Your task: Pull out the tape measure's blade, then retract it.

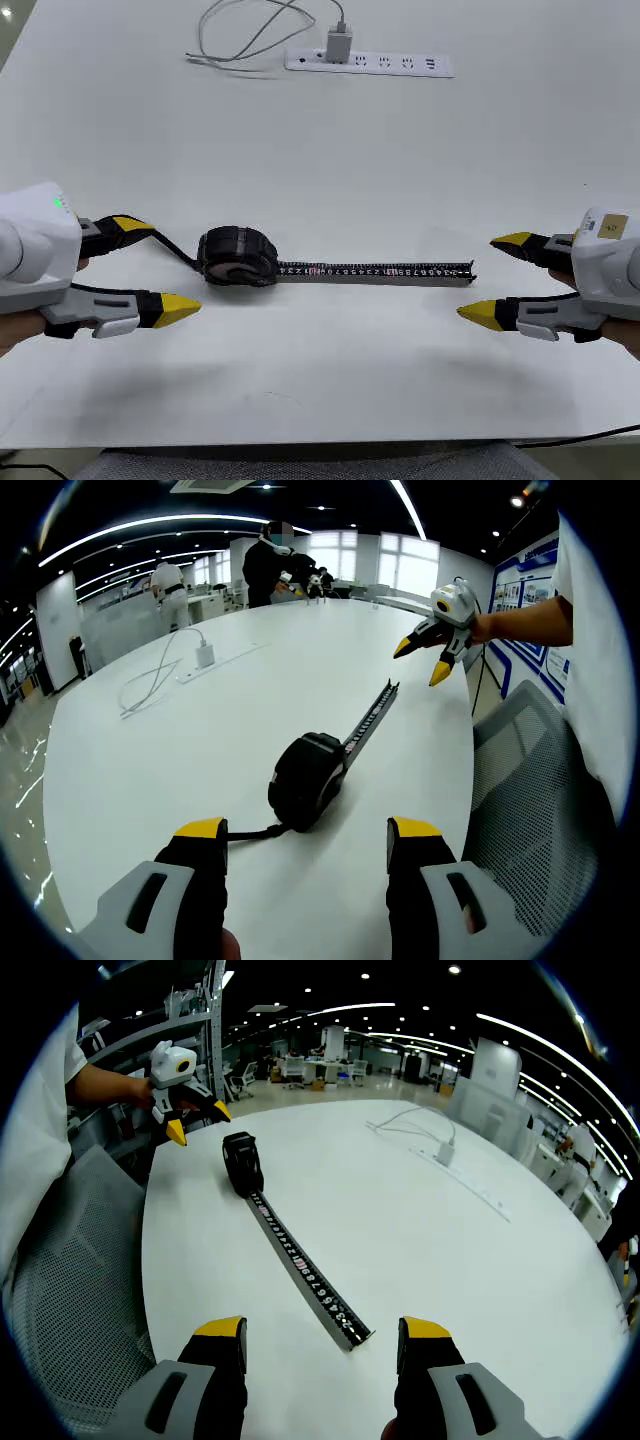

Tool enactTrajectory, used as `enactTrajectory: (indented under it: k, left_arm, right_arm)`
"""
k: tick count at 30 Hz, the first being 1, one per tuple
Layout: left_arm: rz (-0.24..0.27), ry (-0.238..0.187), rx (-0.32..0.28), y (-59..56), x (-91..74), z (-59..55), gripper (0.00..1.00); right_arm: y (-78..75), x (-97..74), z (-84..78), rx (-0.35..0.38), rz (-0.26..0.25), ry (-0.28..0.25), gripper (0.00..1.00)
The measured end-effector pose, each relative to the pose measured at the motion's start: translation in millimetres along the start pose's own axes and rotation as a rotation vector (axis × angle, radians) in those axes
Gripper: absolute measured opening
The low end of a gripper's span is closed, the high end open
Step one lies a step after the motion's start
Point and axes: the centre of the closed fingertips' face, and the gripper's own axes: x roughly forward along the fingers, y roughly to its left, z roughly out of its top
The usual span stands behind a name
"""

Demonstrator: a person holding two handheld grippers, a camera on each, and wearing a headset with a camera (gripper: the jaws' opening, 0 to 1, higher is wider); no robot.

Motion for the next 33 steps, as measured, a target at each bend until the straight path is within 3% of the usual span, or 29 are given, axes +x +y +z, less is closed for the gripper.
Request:
enactTrajectory:
  k: [3, 13, 23, 25, 33]
  left_arm:
    - [0.042, -0.021, 0.004, 3.4, -8.2, -0.2, 0.64]
    - [0.093, -0.044, -0.053, 8.5, -28.4, -8.8, 0.67]
    - [0.137, -0.049, -0.1, 5.5, -41.9, -21.2, 0.73]
    - [0.174, -0.051, -0.089, 8.2, -45.0, -24.1, 0.74]
    - [0.191, -0.066, -0.138, 1.7, -49.3, -33.6, 0.8]
  right_arm:
    - [3.1, -3.8, -1.1, 0.006, -0.012, -0.005, 0.58]
    - [8.8, -14.4, -5.6, 0.046, -0.04, -0.022, 0.68]
    - [15.1, -22.9, -15.1, 0.077, -0.069, -0.031, 0.73]
    - [16.9, -25.1, -16.8, 0.094, -0.078, -0.033, 0.74]
    - [28.0, -28.9, -20.6, 0.119, -0.089, -0.048, 0.8]
